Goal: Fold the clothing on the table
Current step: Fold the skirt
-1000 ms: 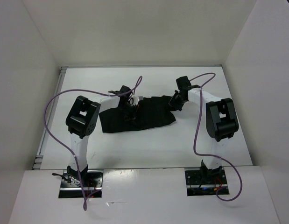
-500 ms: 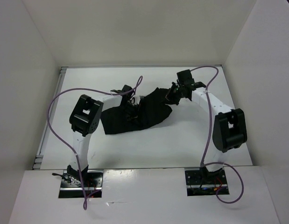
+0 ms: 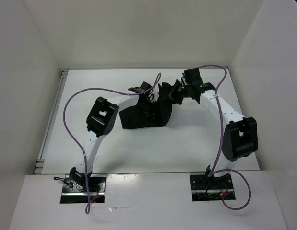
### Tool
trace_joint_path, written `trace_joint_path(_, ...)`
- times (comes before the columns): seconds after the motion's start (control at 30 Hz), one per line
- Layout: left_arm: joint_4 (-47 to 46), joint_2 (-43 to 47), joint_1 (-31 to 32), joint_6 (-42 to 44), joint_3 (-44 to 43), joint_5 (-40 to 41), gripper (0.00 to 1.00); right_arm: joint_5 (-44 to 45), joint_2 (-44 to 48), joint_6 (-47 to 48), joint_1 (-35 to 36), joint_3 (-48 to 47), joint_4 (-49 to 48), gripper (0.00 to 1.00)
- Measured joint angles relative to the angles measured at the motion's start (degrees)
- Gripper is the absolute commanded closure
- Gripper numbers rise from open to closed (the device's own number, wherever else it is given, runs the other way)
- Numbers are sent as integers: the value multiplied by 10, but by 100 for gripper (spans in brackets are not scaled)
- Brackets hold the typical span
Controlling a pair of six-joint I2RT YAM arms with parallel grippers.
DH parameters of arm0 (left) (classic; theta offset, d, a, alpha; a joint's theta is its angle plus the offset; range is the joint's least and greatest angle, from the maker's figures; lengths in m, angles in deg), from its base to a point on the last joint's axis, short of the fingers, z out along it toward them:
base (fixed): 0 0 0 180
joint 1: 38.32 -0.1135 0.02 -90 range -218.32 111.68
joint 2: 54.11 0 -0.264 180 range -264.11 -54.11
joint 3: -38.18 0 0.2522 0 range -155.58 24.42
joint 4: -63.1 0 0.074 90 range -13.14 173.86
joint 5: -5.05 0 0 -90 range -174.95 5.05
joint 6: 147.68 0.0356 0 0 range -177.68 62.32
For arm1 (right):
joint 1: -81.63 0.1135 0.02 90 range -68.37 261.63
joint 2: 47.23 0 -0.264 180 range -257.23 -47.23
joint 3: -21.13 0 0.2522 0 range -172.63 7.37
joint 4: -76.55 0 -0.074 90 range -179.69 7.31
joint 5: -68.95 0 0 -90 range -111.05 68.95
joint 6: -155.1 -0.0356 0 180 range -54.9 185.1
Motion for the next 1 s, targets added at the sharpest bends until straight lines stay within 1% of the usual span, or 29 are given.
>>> trace_joint_path(0.1,2,-6,3,-6,-17,6,73,0,0,0,0,0,0,100)
trace_joint_path(0.13,2,-1,2,-11,-15,11,66,0,0,0,0,-1,1,100)
trace_joint_path(0.23,4,32,-15,-17,13,33,61,1,0,0,0,-8,3,100)
trace_joint_path(0.3,9,65,-40,-24,29,49,61,2,0,0,-4,-12,4,100)
trace_joint_path(0.47,10,162,-129,-26,45,95,59,2,0,7,-18,-13,12,100)
trace_joint_path(0.6,7,224,-189,-26,69,151,59,2,0,14,-30,-15,18,100)
trace_joint_path(0.63,7,231,-200,-26,78,164,62,2,0,16,-33,-16,18,100)
trace_joint_path(0.8,17,224,-236,-25,139,226,65,-1,-1,18,-34,-22,22,100)
trace_joint_path(1.0,24,188,-239,-26,193,263,66,-10,-9,20,-33,-51,23,100)
